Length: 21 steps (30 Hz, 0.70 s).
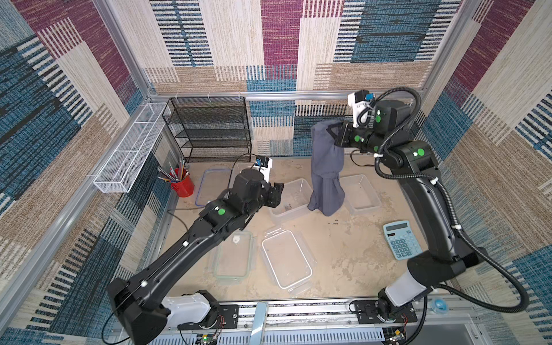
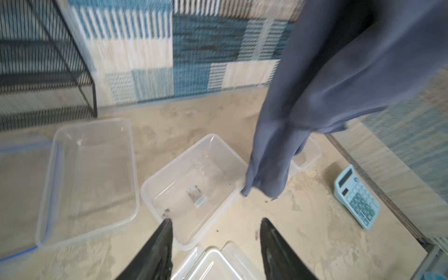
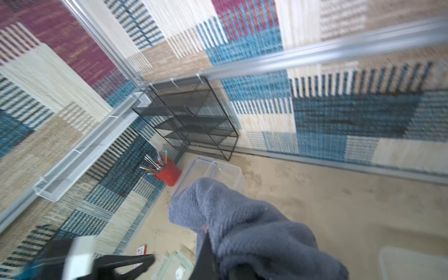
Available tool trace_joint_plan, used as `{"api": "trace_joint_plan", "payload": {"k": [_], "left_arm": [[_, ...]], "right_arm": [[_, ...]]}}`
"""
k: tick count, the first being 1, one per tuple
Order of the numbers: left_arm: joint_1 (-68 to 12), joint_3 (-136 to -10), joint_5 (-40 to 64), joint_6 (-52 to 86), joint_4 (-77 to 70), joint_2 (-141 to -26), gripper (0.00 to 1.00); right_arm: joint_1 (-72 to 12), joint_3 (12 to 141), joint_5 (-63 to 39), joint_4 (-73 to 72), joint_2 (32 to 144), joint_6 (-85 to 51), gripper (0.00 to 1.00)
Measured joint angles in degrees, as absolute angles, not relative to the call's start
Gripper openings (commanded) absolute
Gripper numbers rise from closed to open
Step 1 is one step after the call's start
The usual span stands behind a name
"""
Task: Wipe the insides of the lunch boxes
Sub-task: Pick up the lunch box from the center of the board.
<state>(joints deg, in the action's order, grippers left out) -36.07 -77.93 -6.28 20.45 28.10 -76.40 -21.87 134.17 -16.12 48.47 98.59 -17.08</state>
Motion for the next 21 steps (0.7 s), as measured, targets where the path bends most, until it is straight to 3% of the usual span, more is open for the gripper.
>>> {"api": "trace_joint_plan", "payload": {"k": [3, 5, 13, 18, 21], "left_arm": [[-28.88, -79.61, 1.04, 25.91, 32.25, -83.13, 0.58], [-25.32, -79.09, 4.99, 29.08, 33.93, -85.89, 0.58], [-21.65, -75.72, 17.43, 36.27, 31.31, -92.51, 0.60], [-21.58, -76.55, 20.12, 37.89, 29.82, -97.49, 0.43], [-21.50, -76.90, 19.90, 37.91, 30.13, -99.92, 0.41]], "right_arm": [[-22.41, 152.90, -20.47, 50.74, 108.22, -16.88, 0.00], [-22.50, 154.91, -23.86, 50.00, 109.78, -17.28, 0.00], [-24.86, 133.19, -32.14, 40.34, 106.21, -20.97, 0.00], [-26.65, 127.17, -34.30, 35.05, 106.67, -21.19, 0.00], [-27.07, 120.05, -34.89, 32.64, 106.15, -22.06, 0.00]]}}
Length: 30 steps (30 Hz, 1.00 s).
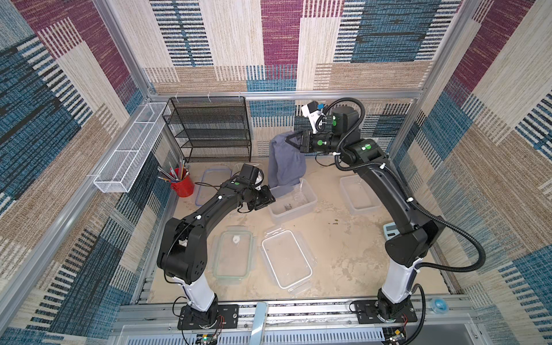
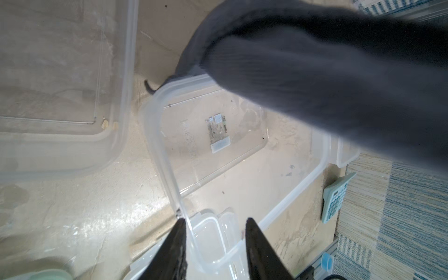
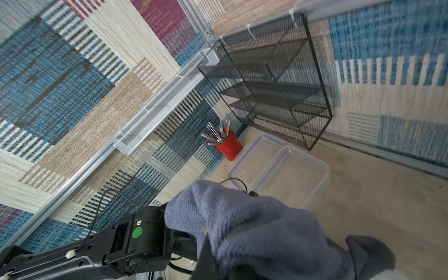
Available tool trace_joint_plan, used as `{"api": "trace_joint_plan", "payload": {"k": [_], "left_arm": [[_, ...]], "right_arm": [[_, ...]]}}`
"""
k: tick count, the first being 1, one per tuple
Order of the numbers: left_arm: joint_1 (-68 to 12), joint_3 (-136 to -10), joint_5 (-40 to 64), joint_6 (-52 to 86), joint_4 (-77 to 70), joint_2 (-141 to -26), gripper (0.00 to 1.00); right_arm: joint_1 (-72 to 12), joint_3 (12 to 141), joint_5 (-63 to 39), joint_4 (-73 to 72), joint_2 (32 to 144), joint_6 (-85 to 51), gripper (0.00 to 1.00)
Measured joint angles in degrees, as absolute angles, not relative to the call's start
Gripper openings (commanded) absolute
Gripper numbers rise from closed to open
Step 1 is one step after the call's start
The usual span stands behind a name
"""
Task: Wipe the insides of the lunch boxes
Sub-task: Pick up the lunch box from the center of the board.
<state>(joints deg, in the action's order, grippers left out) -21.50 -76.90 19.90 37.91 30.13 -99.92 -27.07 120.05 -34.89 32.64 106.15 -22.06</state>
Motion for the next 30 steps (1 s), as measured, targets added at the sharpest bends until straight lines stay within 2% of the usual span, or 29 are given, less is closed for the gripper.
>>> {"api": "trace_joint_plan", "payload": {"k": [9, 15, 19, 24, 30], "left_arm": [[-21.52, -76.58, 18.35, 37.69, 31.38, -102.52, 0.34], [-21.56, -77.76, 18.39, 37.36, 31.11, -105.58, 0.27], [-21.65, -79.55, 18.50, 37.19, 30.72, -107.55, 0.22], [-22.33, -83.26, 16.82, 34.52, 31.31, -110.50, 0.01], [-24.71, -89.65, 14.50, 31.75, 33.67, -113.69, 0.00]], "right_arm": [[-27.40, 96.25, -33.82, 23.27, 97.51, -23.55, 0.00], [-27.42, 85.12, -30.44, 22.46, 101.56, -23.11, 0.00], [-27.66, 85.21, -27.22, 22.85, 107.44, -21.65, 0.00], [-28.01, 91.92, -24.69, 24.32, 115.68, -19.81, 0.00], [-30.52, 105.47, -22.35, 30.33, 128.11, -17.61, 0.00]]}}
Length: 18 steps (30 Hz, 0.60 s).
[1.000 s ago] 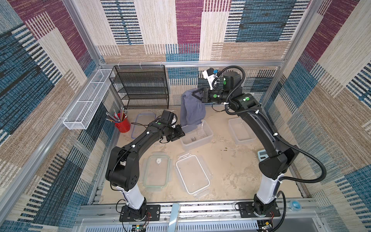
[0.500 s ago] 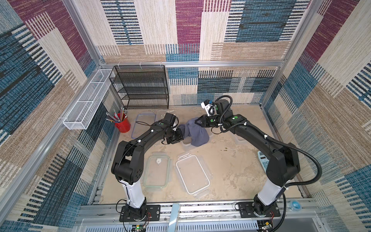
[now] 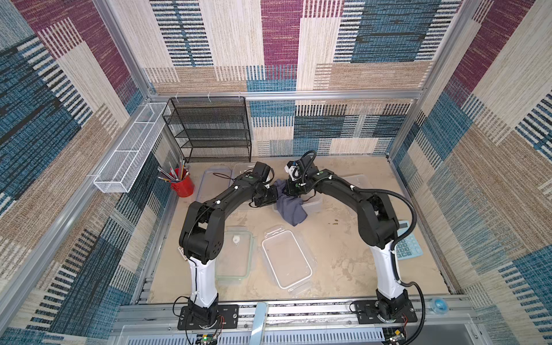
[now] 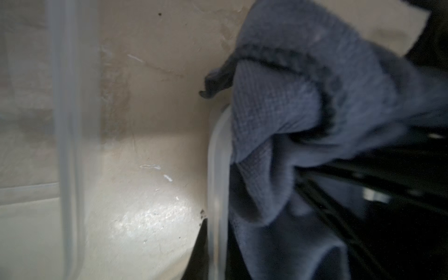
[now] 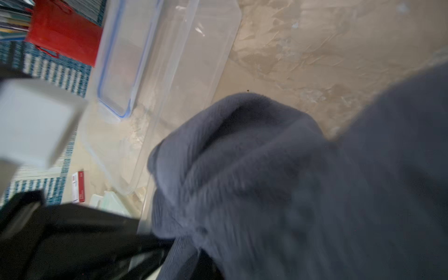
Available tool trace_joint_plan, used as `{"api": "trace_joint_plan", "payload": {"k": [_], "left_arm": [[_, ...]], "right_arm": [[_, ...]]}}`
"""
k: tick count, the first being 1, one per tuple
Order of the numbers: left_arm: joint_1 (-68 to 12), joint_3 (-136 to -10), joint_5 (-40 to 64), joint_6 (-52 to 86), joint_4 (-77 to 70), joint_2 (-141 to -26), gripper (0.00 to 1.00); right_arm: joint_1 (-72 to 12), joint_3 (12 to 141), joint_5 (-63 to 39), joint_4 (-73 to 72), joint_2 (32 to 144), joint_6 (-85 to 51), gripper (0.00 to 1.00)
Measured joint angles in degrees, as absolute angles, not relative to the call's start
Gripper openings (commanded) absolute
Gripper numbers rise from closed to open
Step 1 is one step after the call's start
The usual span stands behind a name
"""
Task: Wipe the insides of the lunch boxes
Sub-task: Pick up the lunch box from the center of the board.
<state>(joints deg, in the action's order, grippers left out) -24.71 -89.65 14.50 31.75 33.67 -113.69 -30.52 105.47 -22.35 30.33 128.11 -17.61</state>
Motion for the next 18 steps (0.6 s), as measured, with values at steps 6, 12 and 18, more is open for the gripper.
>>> {"api": "trace_joint_plan", "payload": {"k": [6, 12, 18], "left_arm": [[-26.02, -91.26, 11.25, 31.40, 37.74, -114.06, 0.00], [-26.41, -90.45, 10.46, 31.35, 39.92, -111.90, 0.00], [-26.46, -89.80, 6.02, 30.04, 40.18, -108.22, 0.00]], "right_arm": [[-32.67, 106.74, -20.95, 33.34, 131.74, -17.12, 0.00], [-33.45, 97.80, -16.51, 26.55, 127.83, -19.99, 0.00], [-33.52, 93.23, -3.18, 23.62, 122.06, -22.87, 0.00]]}}
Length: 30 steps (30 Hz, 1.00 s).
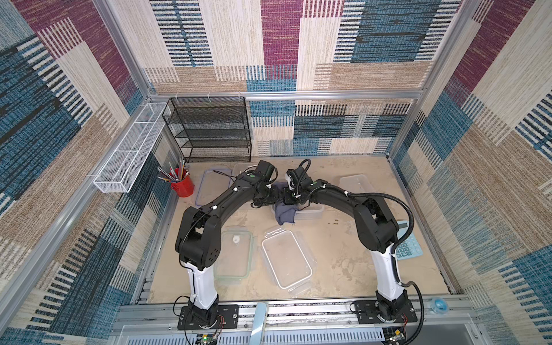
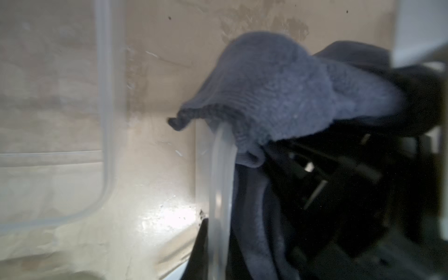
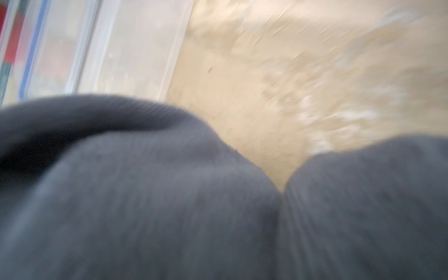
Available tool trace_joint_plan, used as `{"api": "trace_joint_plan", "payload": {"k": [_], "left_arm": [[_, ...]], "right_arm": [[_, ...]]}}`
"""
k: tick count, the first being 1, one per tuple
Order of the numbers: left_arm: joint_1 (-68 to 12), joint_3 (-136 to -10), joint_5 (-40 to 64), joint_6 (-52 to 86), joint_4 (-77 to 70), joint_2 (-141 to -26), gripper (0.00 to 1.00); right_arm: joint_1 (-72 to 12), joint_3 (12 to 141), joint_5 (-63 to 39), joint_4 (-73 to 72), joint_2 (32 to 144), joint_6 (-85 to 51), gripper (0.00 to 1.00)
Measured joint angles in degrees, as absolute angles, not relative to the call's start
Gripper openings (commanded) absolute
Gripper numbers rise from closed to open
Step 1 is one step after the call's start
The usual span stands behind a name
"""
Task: Wipe the insides of the lunch boxes
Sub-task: Pick up the lunch box from the center of the board.
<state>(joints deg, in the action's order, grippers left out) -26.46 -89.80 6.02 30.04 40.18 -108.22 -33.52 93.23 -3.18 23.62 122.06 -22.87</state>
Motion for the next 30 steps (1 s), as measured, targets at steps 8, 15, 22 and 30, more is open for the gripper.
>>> {"api": "trace_joint_plan", "payload": {"k": [8, 15, 22, 30], "left_arm": [[-25.56, -89.93, 3.03, 29.58, 41.10, -107.28, 0.00], [-25.34, -92.29, 4.69, 29.30, 42.28, -107.70, 0.00], [-25.06, -93.56, 2.76, 29.34, 46.48, -108.42, 0.00], [-25.06, -93.65, 0.45, 29.43, 49.89, -108.97, 0.00]], "right_arm": [[-32.25, 89.62, 9.89, 26.94, 118.21, -23.70, 0.00], [-32.53, 87.72, 10.85, 27.90, 116.60, -20.88, 0.00], [-35.46, 87.85, 2.96, 33.08, 116.73, -13.96, 0.00], [-36.42, 93.19, -15.35, 34.33, 119.72, -10.48, 0.00]]}}
